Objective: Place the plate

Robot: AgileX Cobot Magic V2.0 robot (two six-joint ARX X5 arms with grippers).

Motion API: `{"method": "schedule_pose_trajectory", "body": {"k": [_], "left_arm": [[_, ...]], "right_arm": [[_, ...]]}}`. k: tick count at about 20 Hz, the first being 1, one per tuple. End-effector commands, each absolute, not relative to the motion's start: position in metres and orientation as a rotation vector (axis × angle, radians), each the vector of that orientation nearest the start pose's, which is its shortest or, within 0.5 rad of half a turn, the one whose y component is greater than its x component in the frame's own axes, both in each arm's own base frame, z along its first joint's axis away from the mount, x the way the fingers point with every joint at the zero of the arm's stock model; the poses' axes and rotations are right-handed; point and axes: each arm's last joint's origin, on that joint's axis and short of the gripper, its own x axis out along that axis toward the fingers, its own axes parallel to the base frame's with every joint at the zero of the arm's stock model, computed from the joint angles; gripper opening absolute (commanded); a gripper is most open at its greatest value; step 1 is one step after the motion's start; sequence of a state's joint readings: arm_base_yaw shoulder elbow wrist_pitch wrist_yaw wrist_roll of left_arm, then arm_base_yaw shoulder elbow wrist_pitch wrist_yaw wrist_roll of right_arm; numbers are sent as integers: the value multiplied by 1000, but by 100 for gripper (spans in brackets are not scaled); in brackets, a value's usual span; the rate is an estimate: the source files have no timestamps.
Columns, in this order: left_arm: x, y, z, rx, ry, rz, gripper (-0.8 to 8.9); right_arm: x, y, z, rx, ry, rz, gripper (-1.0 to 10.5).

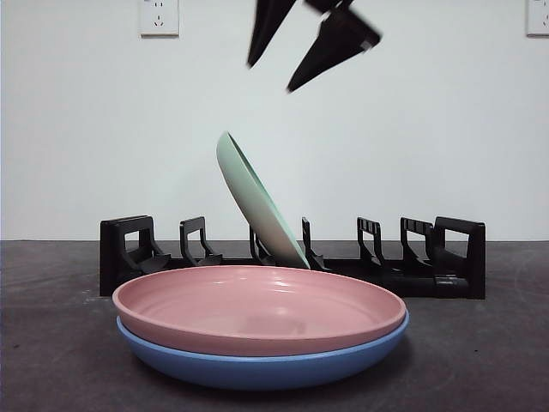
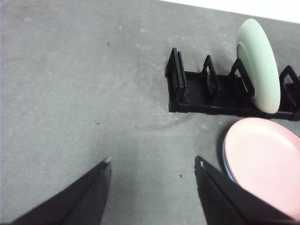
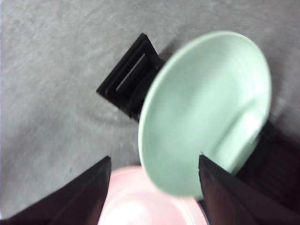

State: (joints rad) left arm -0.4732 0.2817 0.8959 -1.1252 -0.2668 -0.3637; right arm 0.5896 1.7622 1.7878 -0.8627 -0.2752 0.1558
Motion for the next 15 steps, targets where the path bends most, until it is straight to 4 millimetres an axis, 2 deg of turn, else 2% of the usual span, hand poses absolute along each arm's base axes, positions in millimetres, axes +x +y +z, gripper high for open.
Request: {"method": "schedule_pose_trajectory", "body": {"k": [1, 7, 12, 15], "left_arm": [[17, 0, 325, -210, 488, -103, 280], [17, 0, 325, -228, 489, -98, 280], [17, 0, 325, -226, 487, -92, 280], [17, 1, 325, -224, 484, -82, 280]], "right_arm": [[326, 234, 349, 14, 914, 739, 295], [351, 255, 331, 73, 918, 755, 295], [360, 267, 315, 93, 932, 776, 289], [361, 273, 310, 93, 936, 787, 239]]}}
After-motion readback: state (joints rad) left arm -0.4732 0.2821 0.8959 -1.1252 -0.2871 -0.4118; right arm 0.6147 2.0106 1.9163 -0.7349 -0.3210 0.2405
